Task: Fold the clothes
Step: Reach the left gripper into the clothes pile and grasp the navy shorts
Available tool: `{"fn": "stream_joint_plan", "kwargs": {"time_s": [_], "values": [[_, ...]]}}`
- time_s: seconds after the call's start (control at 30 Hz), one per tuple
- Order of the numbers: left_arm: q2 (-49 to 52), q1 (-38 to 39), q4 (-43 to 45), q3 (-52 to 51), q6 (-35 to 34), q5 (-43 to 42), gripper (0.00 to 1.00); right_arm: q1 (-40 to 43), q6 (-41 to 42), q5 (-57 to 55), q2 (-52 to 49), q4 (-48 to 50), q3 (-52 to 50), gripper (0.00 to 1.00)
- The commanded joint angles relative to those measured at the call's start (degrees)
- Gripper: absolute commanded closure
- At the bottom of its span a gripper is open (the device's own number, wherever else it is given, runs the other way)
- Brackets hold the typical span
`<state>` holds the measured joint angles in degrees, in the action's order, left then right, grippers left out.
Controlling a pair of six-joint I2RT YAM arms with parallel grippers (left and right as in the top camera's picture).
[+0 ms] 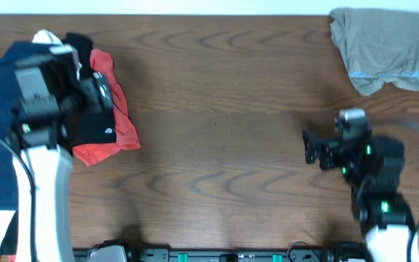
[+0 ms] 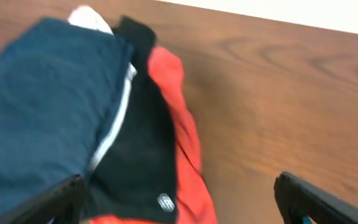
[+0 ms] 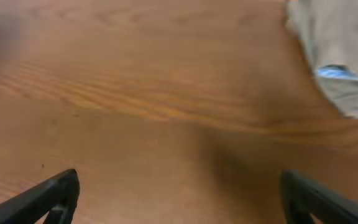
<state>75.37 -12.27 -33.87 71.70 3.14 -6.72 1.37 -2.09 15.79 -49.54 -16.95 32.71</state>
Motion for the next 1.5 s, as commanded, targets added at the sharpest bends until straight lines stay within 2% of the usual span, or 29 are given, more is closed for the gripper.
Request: {"fn": "stream_joint_plan", "kwargs": {"time_s": [0.0,0.17,0.37,0.47,0.53,0.57,0.77,0.97,1.13,1.3,1.47], "values": [[5.38,-3.82,4.02,2.62,5.77,-0.09,0.02,-0.52,0.39,4.70,-9.86,-0.39,5.84,0.01],[12.00,-10.43,12.66,2.60,6.49,-0.24,0.02,-0.57,0.37,11.39,-19.98,4.96,7.10,0.01],[19.30,-15.39,14.32,2.60,9.94,-0.15,0.00,-0.59,0.35,13.62,-24.63,5.60,7.04,0.01],[22.29,-16.06,14.47,2.60,13.84,-0.15,0.08,-0.59,0.35,13.62,-24.94,5.11,6.99,0.07],[24.15,-16.04,14.80,2.58,16.79,-0.17,0.23,-0.59,0.33,13.62,-24.94,5.14,6.99,0.15],[25.18,-16.04,15.28,2.58,17.25,-0.20,0.24,-0.59,0.33,13.60,-24.94,5.14,6.99,0.18],[31.17,-16.06,17.70,2.58,17.22,-0.13,0.25,-0.59,0.55,13.62,-24.94,4.63,6.99,0.24],[34.67,-16.06,19.43,2.58,17.18,-0.13,0.29,-0.59,2.10,13.62,-24.94,3.65,6.99,0.26],[35.39,-16.06,19.65,2.45,17.20,-0.13,0.44,-0.59,2.10,13.62,-24.94,3.21,7.02,0.27],[36.61,-16.06,19.67,2.23,17.20,-0.13,0.48,-0.59,2.10,13.60,-24.94,3.21,6.99,0.29],[37.55,-16.06,20.06,2.12,17.18,-0.17,0.48,-0.59,2.08,13.60,-24.94,3.21,6.99,0.29]]}}
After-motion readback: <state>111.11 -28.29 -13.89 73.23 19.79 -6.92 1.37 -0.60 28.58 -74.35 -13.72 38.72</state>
